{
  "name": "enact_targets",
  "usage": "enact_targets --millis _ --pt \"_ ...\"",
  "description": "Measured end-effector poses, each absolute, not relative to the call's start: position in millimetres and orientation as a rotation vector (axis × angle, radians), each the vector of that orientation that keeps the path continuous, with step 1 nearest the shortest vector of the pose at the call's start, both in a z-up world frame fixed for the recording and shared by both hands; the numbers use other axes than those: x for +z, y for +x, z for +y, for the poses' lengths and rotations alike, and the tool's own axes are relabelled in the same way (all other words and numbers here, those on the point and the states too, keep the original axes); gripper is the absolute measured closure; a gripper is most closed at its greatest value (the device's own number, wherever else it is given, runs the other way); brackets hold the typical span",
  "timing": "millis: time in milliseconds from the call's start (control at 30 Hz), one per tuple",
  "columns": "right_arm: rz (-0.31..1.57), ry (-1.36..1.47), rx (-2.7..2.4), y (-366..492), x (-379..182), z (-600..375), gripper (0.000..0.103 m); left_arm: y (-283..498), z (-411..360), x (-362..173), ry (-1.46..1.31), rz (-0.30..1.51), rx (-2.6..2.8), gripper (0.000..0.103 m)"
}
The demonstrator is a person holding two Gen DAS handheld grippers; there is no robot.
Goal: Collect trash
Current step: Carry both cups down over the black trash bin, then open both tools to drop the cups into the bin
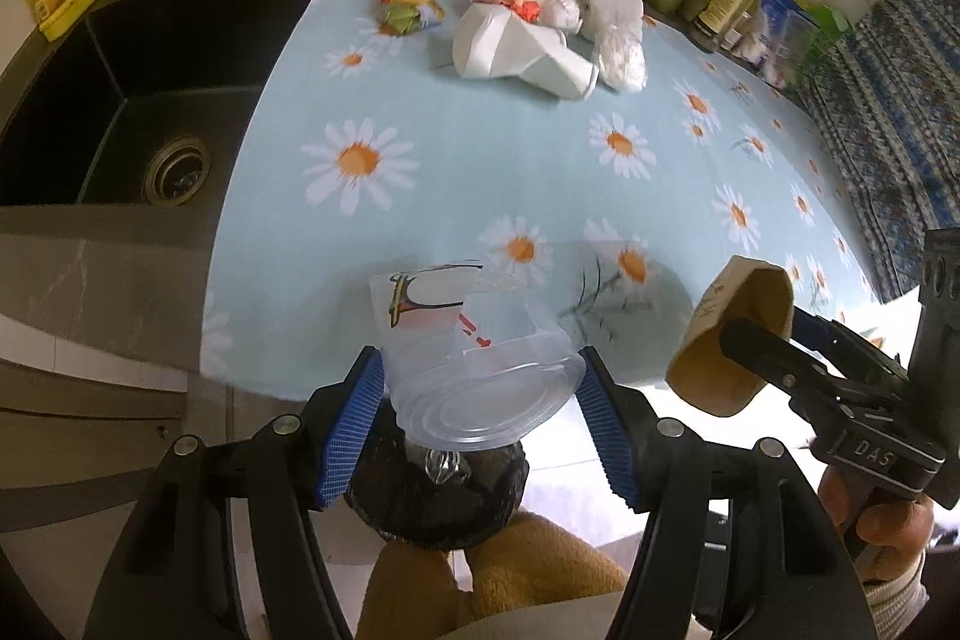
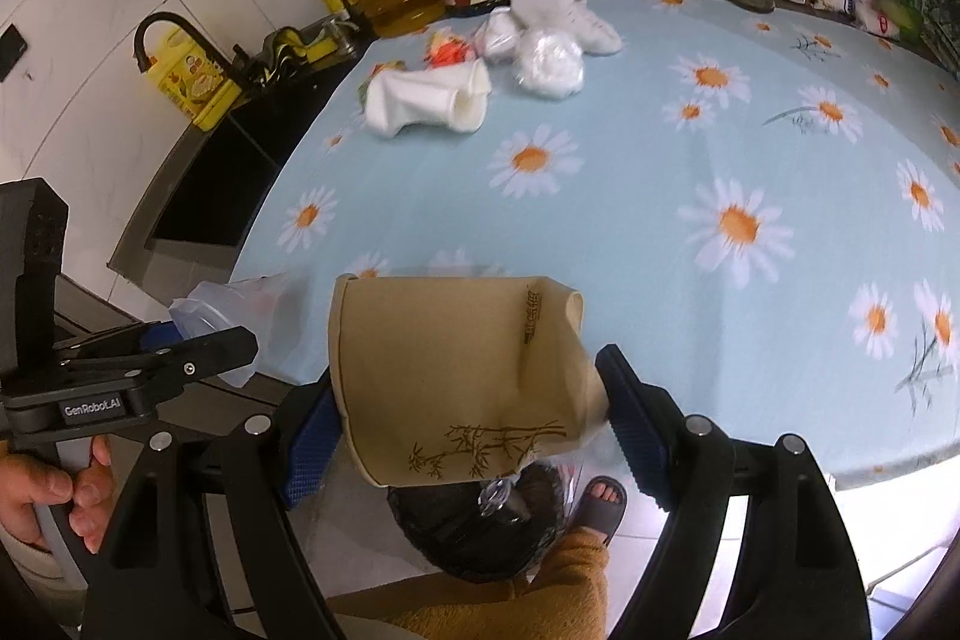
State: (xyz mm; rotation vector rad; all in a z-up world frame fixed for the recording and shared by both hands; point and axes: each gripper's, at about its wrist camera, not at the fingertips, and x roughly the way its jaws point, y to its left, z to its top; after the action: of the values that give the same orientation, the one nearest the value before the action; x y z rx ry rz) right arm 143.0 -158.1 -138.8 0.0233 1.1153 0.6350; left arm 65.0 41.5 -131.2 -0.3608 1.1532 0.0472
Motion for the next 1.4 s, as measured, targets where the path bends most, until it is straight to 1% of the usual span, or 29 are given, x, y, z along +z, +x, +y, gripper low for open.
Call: enact_targets --millis 500,900,1133,1400 --pt "1.160 0.025 0.587 71 -157 -137 0.024 4 46 -148 -0.365 1.181 -0.041 0.040" --pt "1.256 0.020 0.573 42 -203 -132 0.024 -21 45 -206 -0.379 1.305 -0.042 0.040" --pt "1.330 0.024 0.558 43 -235 -132 0.024 -27 46 -248 -0.404 1.383 -0.038 0.040" --pt "1.361 0.028 0.562 49 -253 -122 0.024 -29 49 -276 -0.431 1.440 -0.027 0.040"
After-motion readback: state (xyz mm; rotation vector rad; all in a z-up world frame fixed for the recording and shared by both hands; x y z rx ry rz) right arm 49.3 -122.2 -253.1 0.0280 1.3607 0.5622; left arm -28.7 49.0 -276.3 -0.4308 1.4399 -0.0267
